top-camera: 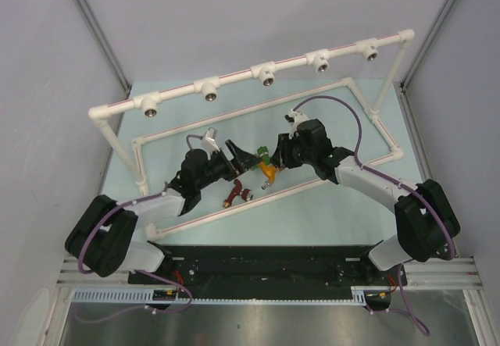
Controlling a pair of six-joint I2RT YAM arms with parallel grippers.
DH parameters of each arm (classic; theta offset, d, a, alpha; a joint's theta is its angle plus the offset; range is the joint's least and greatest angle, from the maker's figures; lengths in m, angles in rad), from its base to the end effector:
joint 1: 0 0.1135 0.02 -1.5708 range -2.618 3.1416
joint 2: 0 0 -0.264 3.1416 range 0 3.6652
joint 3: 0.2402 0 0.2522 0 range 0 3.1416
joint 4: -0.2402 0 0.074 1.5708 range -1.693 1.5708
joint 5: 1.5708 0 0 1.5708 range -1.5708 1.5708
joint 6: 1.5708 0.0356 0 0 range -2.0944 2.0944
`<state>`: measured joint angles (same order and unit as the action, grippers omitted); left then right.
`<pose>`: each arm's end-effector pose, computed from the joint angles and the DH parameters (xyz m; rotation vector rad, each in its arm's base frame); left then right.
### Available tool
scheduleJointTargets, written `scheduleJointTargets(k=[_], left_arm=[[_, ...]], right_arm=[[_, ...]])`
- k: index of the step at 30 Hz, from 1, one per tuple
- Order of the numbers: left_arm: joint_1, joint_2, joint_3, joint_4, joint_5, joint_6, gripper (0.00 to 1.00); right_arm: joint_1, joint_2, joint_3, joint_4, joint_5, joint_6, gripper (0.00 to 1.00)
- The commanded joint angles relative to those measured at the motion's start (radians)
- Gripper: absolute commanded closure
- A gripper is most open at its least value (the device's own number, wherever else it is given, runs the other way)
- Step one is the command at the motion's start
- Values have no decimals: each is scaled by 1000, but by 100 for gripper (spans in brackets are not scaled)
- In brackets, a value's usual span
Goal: Install the water faucets
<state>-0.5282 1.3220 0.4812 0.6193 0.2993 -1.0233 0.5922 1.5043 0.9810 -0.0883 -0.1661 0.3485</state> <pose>0.2266 -0.1444 0.2031 -0.2551 1.9894 -1.3296 0.2738 0.1913 0.2438 -0.3720 2.2327 0.7008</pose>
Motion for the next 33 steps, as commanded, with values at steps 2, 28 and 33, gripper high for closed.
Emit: scheduleJointTargets(k=[2,28,33], left_arm=[[-56,92,80,157,34,-72,0],[-147,-246,-101,186,-170,-136,100],[-162,-435,-159,145,-218,-173,100]], right_arm=[[34,-76,-7,53,2,23,100],[100,-478,-218,188,-64,67,26],[100,-683,-317,334,-124,76,8]])
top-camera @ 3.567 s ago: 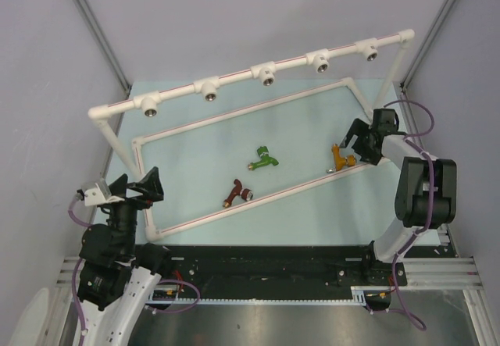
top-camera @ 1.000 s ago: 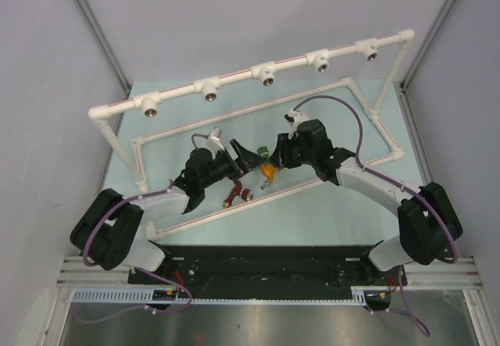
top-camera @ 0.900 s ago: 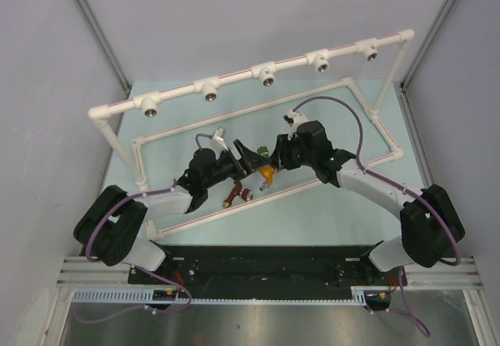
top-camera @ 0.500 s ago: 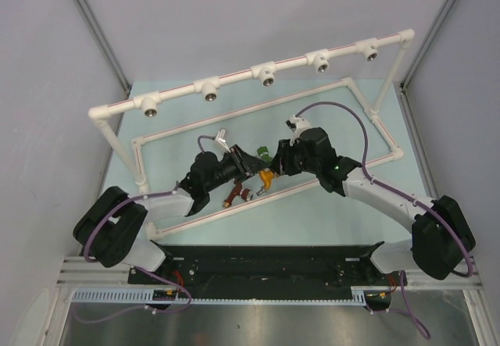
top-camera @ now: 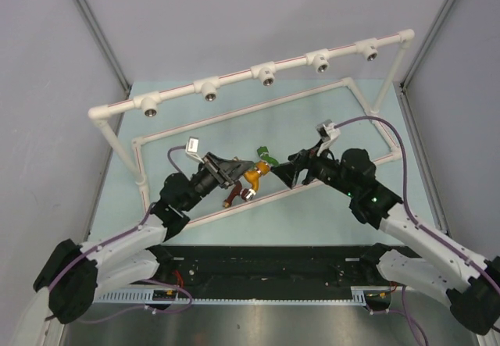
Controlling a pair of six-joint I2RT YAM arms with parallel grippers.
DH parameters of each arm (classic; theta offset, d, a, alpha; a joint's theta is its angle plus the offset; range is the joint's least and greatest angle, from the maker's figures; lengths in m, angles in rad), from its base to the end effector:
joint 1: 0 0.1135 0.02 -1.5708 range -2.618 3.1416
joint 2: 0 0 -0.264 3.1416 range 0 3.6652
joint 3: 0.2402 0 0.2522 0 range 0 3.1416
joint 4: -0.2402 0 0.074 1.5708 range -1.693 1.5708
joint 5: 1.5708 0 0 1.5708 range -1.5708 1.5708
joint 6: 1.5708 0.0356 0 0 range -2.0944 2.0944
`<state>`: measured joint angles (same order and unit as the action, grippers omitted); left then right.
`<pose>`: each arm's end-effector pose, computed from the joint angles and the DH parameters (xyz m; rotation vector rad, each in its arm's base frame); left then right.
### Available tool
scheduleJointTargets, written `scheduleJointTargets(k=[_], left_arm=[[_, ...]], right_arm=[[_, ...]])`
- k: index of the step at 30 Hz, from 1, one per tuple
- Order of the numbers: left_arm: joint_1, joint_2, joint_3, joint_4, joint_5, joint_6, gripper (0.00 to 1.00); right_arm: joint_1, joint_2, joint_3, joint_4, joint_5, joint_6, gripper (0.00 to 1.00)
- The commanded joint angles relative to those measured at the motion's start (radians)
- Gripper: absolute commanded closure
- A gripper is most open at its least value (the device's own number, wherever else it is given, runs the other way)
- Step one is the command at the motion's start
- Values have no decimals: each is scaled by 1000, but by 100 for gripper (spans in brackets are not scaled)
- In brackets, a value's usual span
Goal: Install the water faucets
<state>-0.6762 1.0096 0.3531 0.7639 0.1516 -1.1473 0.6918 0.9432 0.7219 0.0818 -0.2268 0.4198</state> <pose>0.1672 -0.1411 0.2467 -0.2530 1.6610 -1.5519 0.1680 0.1495 0.3168 -0.4221 1.7656 1.0034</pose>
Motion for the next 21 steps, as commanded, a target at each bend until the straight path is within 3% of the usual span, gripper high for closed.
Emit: scheduleJointTargets(k=[1,7,11,14,21], left_arm=[[-17,-149,-34,-11,-75,-57,100],[-39,-339,-40,-109,-133,-75,100],[-39,-413,-46,-121,-149,-107,100],[-42,-407,-22,-123,-175,-111,100],[-42,-335,18,-66,-159,-137,100]], right_arm=[[0,-142,-91,179,-72,16,3],[0,-261,-171,231,-71,152,0],[5,-241,-240,439,-196,249,0],[38,-193,-289,654,-204,329,0],[166,-18,-303,900,-143,338,1]])
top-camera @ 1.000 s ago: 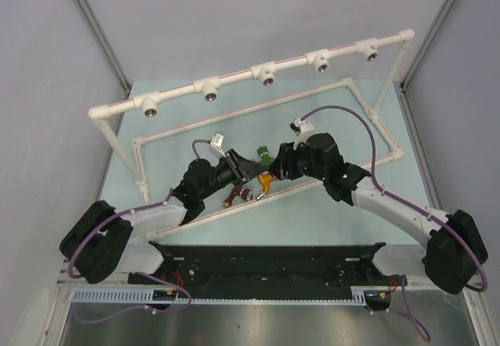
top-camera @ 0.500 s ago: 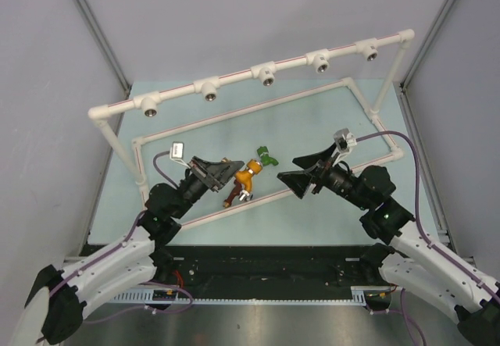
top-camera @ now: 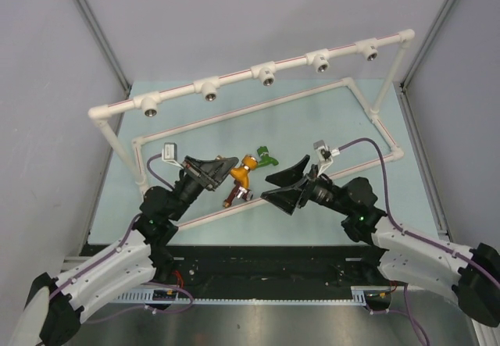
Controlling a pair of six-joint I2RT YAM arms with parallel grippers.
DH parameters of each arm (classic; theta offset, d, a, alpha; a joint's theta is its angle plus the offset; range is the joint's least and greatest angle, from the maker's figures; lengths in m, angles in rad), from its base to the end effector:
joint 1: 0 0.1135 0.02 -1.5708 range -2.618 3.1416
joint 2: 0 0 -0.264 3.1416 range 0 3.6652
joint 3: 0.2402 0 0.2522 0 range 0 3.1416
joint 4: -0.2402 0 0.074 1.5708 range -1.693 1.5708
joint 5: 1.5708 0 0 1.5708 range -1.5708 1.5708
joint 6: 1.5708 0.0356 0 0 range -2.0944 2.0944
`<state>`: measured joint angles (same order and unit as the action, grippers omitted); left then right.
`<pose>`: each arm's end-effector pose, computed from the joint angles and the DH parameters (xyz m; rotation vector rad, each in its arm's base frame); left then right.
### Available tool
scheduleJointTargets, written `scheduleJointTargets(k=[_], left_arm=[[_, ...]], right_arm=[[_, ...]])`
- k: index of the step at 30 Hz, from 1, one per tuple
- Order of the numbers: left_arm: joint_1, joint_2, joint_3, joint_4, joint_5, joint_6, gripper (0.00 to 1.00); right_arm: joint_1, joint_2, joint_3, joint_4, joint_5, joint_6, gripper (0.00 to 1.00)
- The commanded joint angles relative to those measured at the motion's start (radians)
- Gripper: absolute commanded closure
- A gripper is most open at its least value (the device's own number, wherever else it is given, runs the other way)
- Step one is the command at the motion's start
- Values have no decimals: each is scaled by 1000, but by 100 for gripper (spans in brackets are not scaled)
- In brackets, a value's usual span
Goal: Install the water faucets
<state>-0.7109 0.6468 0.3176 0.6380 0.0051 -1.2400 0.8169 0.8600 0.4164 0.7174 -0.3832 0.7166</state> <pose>0.1249 -0.1078 0.2835 -0.3762 1.4083 -1.6539 0.1257 0.1533 0.2916 -0.4416 1.4239 1.5240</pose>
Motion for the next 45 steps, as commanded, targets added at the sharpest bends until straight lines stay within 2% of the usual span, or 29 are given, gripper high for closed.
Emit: scheduleJointTargets(k=[1,4,16,31,40,45], left_arm=[[-9,34,57,68,-13,-49,100],[-10,53,64,83,-13,-47,100],[-27,97,89,158,21,-13,100],[-48,146,77,249,36,-12,97],[-61,159,67,268,38,-3,96],[-62,154,49,279,32,11,95]], right_arm=[[47,85,4,292,18,52,2],[50,163,8,393,24,89,6],[62,365,73,517,3,193,18],[65,476,145,628,-17,242,28],[54,487,153,656,-11,241,49],[39,473,153,645,-16,230,73]])
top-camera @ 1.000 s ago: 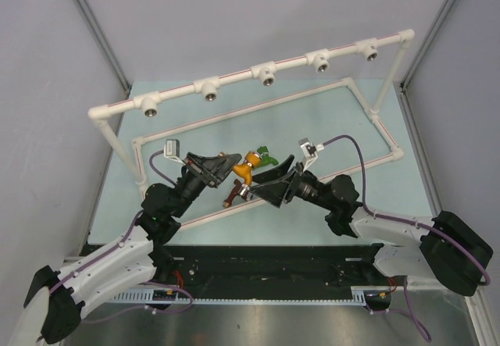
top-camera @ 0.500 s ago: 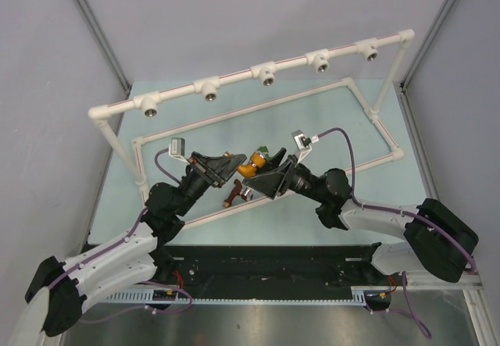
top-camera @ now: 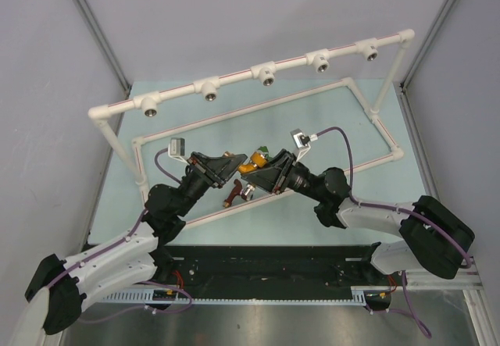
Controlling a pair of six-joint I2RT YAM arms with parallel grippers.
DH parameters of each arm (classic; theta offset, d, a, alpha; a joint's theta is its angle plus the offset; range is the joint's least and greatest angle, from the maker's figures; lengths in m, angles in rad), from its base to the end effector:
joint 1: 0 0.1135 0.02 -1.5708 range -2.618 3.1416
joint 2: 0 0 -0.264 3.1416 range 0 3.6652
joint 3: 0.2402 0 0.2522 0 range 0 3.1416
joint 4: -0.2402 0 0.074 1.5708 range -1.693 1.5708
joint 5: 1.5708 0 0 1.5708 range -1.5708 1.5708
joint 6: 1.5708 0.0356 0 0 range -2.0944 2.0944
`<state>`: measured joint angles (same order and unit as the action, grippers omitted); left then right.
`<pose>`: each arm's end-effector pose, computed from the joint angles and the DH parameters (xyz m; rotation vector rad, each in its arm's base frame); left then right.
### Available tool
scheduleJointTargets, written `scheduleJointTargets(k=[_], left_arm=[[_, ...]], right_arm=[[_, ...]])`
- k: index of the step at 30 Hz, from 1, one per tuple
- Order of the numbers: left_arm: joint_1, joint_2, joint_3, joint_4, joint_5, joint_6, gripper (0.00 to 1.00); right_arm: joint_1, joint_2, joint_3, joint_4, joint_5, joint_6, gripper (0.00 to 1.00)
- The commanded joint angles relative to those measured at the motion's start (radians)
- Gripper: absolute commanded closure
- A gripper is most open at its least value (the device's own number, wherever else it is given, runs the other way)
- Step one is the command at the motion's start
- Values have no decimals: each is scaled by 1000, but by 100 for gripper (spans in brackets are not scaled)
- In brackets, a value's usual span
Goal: Install the water faucets
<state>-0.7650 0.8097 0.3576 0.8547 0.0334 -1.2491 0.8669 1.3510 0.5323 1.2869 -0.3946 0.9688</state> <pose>0.1328 -0.1292 0.2945 -0.2949 1.3391 -1.7650 0.1636 0.2139 0.2815 -0.3515 1.3035 1.8145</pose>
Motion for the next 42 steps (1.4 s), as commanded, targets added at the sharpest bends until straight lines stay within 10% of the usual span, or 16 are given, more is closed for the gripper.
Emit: scheduleJointTargets(k=[1,4,14,23,32,42], left_arm=[[-8,-15,9,61,3,25,94],[-8,-38,9,41,0,54,80],[-7,-243,124,-325,-133,387,36],[-7,-270,491,-847,-286,929,13],[-8,-80,883,-1261,-575,1478,0],[1,158,871,-1131,-816,2151,0]], right_arm=[[-15,-27,37,65,-6,-25,82],[-25,-47,35,17,-1,-51,100],[-176,-289,37,-401,14,-238,100],[-622,-539,40,-879,-12,-282,100],[-913,-564,178,-1095,-80,-404,100],[-914,-484,255,-1041,-78,-415,100]])
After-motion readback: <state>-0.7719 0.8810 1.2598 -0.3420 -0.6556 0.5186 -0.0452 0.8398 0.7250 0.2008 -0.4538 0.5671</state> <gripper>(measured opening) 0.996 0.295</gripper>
